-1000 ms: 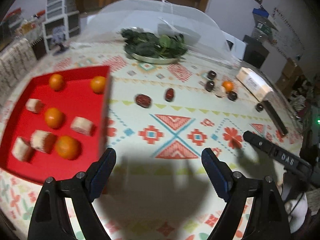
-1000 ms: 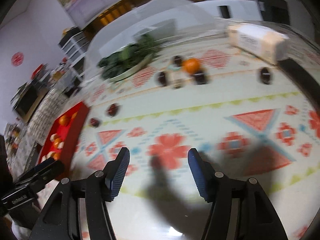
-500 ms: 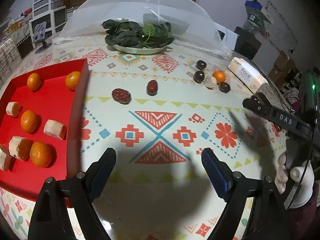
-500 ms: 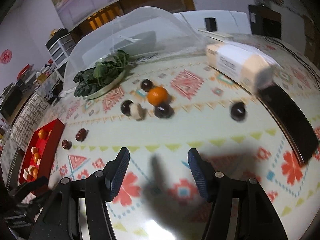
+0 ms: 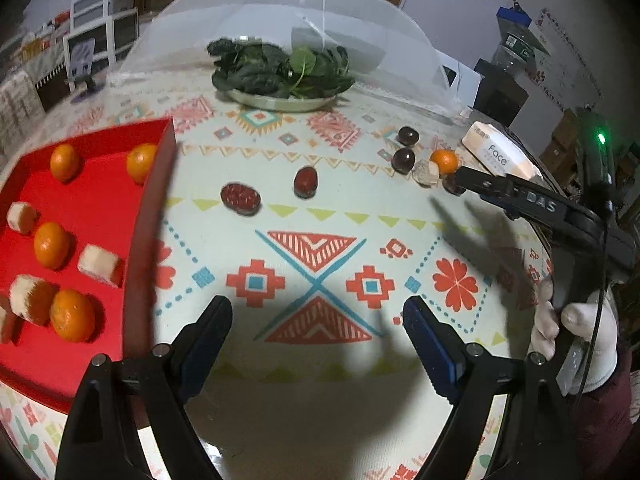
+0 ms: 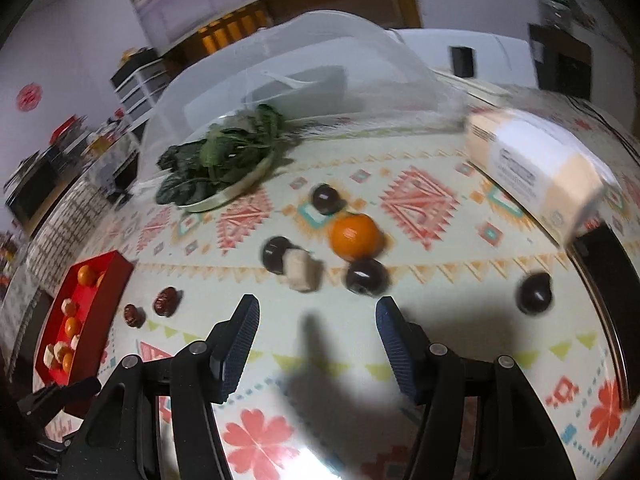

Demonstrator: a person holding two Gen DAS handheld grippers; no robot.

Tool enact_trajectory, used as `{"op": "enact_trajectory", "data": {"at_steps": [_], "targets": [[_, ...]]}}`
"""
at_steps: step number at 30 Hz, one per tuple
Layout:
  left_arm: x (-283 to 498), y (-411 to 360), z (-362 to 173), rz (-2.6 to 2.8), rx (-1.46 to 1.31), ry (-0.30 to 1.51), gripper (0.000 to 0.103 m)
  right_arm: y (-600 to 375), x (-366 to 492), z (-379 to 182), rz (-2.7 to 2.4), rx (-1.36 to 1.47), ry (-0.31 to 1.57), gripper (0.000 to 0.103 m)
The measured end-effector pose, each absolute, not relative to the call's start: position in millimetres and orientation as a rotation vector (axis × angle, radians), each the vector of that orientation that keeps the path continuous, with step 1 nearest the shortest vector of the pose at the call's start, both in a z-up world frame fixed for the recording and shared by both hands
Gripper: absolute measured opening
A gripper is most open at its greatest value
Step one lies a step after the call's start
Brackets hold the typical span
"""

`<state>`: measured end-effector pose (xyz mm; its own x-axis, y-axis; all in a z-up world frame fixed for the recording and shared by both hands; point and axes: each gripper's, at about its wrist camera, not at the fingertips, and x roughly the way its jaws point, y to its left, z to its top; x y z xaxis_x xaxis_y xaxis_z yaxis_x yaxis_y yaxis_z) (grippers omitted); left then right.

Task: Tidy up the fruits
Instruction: 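Grasp a mandarin orange with the right tool while the left tool approaches a red date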

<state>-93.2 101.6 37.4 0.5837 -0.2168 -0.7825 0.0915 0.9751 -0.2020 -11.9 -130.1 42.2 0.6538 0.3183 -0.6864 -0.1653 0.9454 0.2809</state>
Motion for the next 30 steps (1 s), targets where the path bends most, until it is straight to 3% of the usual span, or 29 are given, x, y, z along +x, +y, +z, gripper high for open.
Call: {"op": "enact_trajectory", "data": {"at_steps": [3, 13, 23, 26, 30], "targets": [[-96, 104, 45, -0.171, -0.125, 0.903, 0.087, -123, -4, 46, 0.290, 0.174, 0.796, 0.053], [-92, 123, 45, -0.159, -0.187, 0.901, 0.084, -155, 28, 48, 0.216, 0.267, 0.783, 0.052], [-87, 119, 49, -0.157, -0.141, 0.897, 0.084, -134, 67, 25, 0.188, 0.185, 0.866, 0.052], [-82, 118, 49, -0.158, -0.144, 0.901, 0.084, -134, 68, 21, 0.200, 0.188, 0.873, 0.039], [-76, 114, 47, -0.164, -0.139, 0.911, 0.084, -137, 65, 23, 0.209, 0.204, 0.849, 0.039]]}}
